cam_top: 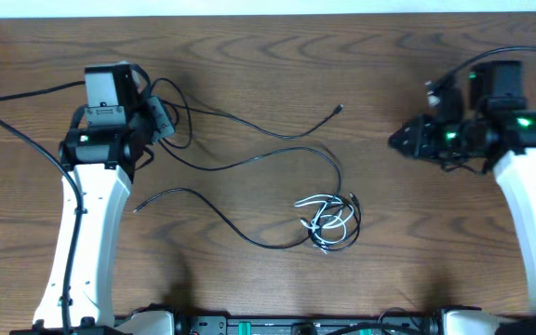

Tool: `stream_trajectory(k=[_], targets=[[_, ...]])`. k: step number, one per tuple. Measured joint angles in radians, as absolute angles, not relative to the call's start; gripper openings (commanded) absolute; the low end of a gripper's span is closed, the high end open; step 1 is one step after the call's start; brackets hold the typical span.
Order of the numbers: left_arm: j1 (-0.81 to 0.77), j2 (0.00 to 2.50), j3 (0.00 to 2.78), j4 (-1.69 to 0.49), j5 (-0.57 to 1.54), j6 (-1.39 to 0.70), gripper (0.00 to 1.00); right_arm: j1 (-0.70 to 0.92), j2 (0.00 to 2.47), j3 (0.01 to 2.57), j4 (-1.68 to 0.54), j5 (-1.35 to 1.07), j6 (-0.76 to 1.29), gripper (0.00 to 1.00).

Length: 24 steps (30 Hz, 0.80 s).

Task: Untangle cables

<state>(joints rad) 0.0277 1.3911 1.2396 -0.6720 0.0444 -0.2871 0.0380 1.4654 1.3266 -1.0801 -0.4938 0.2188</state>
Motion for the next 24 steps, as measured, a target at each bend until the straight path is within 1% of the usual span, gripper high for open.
stream_trajectory(k=[3, 6, 8, 12, 16, 18, 21, 24], targets=[[-0.009, 1.391, 1.24, -0.682, 0.047, -0.285, 0.08, 0.118, 1.543, 1.327, -1.101, -0.517, 0.216, 0.4], [-0.043, 1.391, 1.24, -0.684, 0.047, -0.276, 0.07, 0.199, 1.637, 1.327, -1.045, -0.528, 0.192, 0.41], [-0.057, 1.391, 1.24, -0.684, 0.047, -0.267, 0.08, 0.221, 1.667, 1.327, -1.028, -0.525, 0.18, 0.42], [-0.066, 1.391, 1.24, -0.678, 0.041, -0.256, 0.08, 0.282, 1.753, 1.327, -0.995, -0.447, 0.143, 0.41], [-0.066, 1.391, 1.24, -0.641, 0.017, -0.248, 0.08, 0.313, 1.802, 1.327, -0.963, -0.309, 0.127, 0.43], [-0.066, 1.391, 1.24, -0.626, 0.013, -0.245, 0.08, 0.321, 1.814, 1.327, -0.945, -0.263, 0.122, 0.42], [-0.066, 1.391, 1.24, -0.613, 0.009, -0.239, 0.08, 0.331, 1.826, 1.327, -0.915, -0.225, 0.115, 0.37], [-0.066, 1.391, 1.24, -0.598, 0.008, -0.238, 0.08, 0.332, 1.826, 1.327, -0.904, -0.22, 0.111, 0.35]])
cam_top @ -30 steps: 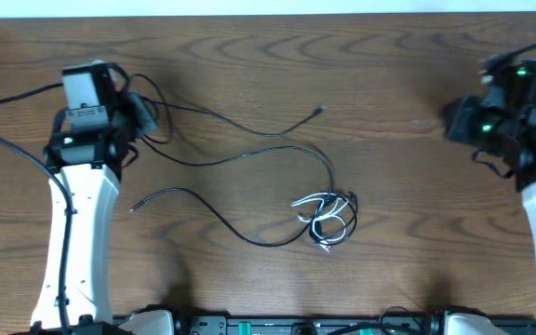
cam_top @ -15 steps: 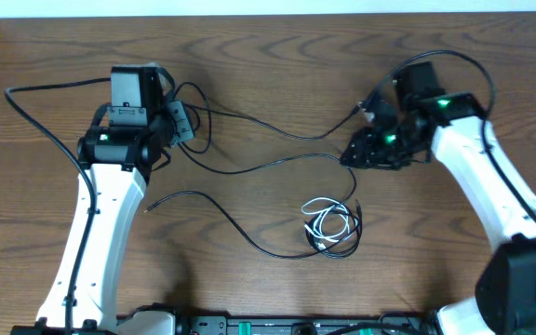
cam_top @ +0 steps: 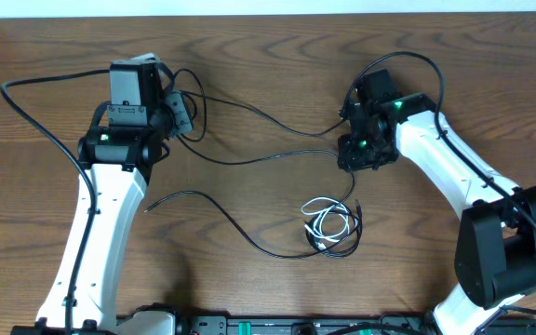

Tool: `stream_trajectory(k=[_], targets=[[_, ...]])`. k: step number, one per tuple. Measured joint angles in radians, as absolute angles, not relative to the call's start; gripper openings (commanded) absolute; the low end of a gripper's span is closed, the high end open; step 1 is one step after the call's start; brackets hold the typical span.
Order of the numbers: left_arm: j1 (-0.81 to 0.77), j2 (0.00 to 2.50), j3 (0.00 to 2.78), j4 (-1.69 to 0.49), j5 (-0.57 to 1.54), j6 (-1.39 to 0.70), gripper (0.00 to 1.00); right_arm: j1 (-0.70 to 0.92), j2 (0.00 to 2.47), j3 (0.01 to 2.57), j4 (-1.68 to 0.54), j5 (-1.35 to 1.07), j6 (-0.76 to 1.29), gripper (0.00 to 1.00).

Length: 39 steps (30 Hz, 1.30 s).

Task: Untangle cables

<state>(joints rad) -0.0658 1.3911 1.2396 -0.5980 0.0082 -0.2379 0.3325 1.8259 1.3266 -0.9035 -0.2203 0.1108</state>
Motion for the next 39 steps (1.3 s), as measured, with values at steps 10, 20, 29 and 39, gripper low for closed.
stream_trajectory(k=[10, 20, 29, 39], targets=[[-0.066, 1.391, 1.24, -0.548, 0.008, -0.238, 0.08, 0.374, 1.826, 1.301, -0.882, -0.243, 0.107, 0.22], [-0.066, 1.391, 1.24, -0.45, 0.01, -0.238, 0.91, 0.378, 1.826, 1.224, -0.815, -0.241, 0.099, 0.01], [-0.066, 1.391, 1.239, -0.63, 0.028, -0.243, 0.91, 0.355, 1.776, 1.522, -0.855, -0.043, 0.122, 0.01], [-0.071, 1.422, 1.239, -0.714, 0.247, -0.243, 0.92, 0.355, 1.527, 1.821, -0.781, 0.192, 0.122, 0.01]])
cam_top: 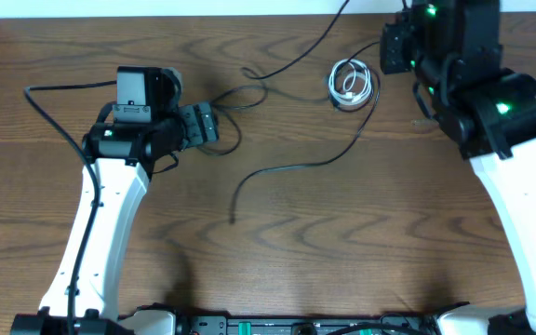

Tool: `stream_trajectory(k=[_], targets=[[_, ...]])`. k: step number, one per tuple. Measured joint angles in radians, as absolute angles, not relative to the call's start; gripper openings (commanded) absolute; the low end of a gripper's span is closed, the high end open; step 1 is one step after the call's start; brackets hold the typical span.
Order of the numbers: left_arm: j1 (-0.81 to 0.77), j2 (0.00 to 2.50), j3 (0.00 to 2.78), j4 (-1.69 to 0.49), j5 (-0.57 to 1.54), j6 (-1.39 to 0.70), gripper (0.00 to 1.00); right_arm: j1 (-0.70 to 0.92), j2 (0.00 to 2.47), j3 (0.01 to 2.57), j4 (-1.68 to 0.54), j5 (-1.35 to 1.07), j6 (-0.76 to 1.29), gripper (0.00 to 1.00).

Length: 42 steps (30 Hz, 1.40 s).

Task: Untangle cables

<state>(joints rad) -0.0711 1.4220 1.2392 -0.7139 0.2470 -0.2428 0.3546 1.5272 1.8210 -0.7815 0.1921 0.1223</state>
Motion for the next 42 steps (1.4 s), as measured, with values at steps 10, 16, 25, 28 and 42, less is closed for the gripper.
stream_trajectory(k=[10, 16, 25, 28, 42], targets=[[-0.131, 1.486, 1.239, -0.71, 0.317, -0.242, 0.92, 0.356, 1.483, 1.819, -0.572, 0.057, 0.126, 0.01], [-0.131, 1.486, 1.239, -0.707, 0.316, -0.238, 0.92, 0.356, 1.462, 1.818, -0.386, 0.029, 0.166, 0.01], [-0.131, 1.486, 1.239, -0.725, 0.236, -0.234, 0.92, 0.384, 1.511, 1.819, -0.561, -0.022, 0.262, 0.01], [-0.131, 1.486, 1.239, -0.73, 0.215, -0.234, 0.92, 0.403, 1.579, 1.819, -0.522, -0.087, 0.29, 0.01], [-0.131, 1.486, 1.239, -0.731, 0.196, -0.234, 0.92, 0.449, 1.773, 1.819, -0.578, -0.277, 0.297, 0.38]])
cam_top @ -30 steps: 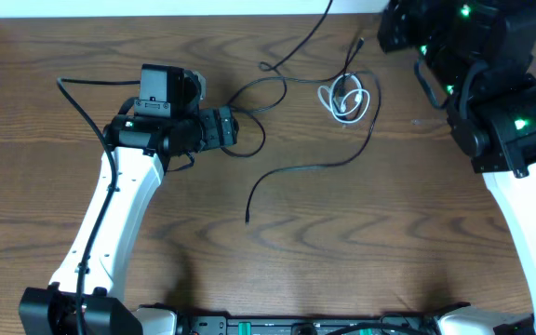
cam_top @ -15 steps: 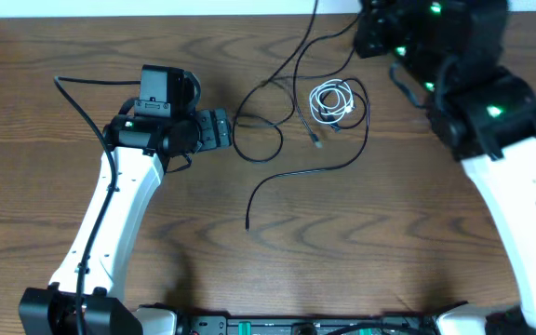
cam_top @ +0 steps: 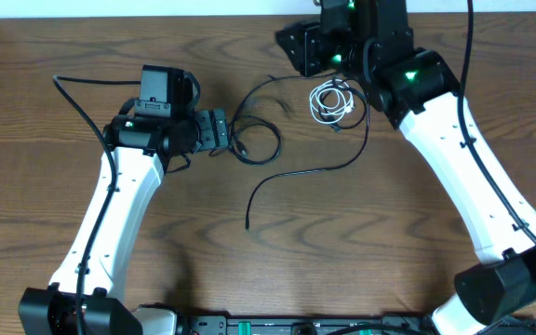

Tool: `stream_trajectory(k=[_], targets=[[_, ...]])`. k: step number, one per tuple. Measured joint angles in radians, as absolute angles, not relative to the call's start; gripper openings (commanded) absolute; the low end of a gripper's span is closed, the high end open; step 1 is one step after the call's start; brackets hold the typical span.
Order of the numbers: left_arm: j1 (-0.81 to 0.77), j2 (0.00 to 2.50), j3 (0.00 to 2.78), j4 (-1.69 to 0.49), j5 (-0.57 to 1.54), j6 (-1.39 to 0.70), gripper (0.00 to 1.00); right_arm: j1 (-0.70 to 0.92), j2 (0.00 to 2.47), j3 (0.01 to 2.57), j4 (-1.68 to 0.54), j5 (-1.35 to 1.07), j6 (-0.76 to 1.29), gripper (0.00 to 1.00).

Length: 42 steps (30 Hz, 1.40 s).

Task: Untangle cables

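A thin black cable (cam_top: 307, 171) curls in a loop (cam_top: 261, 141) at table centre, and its free end (cam_top: 249, 223) trails toward the front. A small white coil (cam_top: 335, 100) is tangled into it at the back. My left gripper (cam_top: 223, 132) lies sideways at the loop's left edge, shut on the black cable. At the far edge my right gripper (cam_top: 293, 45) points left above the coil. It looks shut on the cable's upper stretch, though its dark fingertips are hard to make out.
The wood table's back edge (cam_top: 156, 17) meets a white wall just behind the right gripper. The left arm's own feed cable (cam_top: 77, 102) arcs over the table at the left. A rail with connectors runs along the front edge (cam_top: 277, 326).
The right gripper went from the far right back to the back centre. The white coil shifted left with it. The left gripper moved slightly right, and the black loop now lies beside it.
First the cable lay spread wide with the white coil at front centre, the left gripper on its left end and the right arm away at the right. Then the right gripper was at the cable above the coil. Later the coil was at the back edge, where it stays.
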<state>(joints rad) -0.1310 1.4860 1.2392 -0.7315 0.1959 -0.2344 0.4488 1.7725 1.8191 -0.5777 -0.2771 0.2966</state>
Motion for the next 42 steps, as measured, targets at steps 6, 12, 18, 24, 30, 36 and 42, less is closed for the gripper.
stream_trajectory(k=[6, 12, 18, 24, 30, 36, 42], targets=[[-0.131, 1.486, 1.239, -0.731, 0.196, -0.234, 0.92, 0.403, 1.825, 1.818, -0.755, 0.008, 0.291, 0.38], [-0.131, 1.486, 1.239, -0.733, 0.196, -0.234, 0.92, 0.368, 1.927, 1.818, -0.801, 0.1, 0.278, 0.39], [-0.131, 1.486, 1.239, -0.741, 0.196, -0.234, 0.92, 0.363, 2.054, 1.818, -0.763, 0.08, 0.277, 0.38], [-0.131, 1.486, 1.239, -0.749, 0.196, -0.234, 0.92, 0.36, 2.131, 1.818, -0.727, 0.078, 0.277, 0.39], [-0.131, 1.486, 1.239, -0.75, 0.196, -0.234, 0.92, 0.347, 2.193, 1.818, -0.725, 0.076, 0.277, 0.39], [-0.131, 1.486, 1.239, -0.752, 0.196, -0.234, 0.92, 0.344, 2.22, 1.81, -0.736, 0.075, 0.278, 0.4], [-0.131, 1.486, 1.239, -0.751, 0.196, -0.234, 0.92, 0.344, 2.221, 1.758, -0.746, 0.027, 0.312, 0.01]])
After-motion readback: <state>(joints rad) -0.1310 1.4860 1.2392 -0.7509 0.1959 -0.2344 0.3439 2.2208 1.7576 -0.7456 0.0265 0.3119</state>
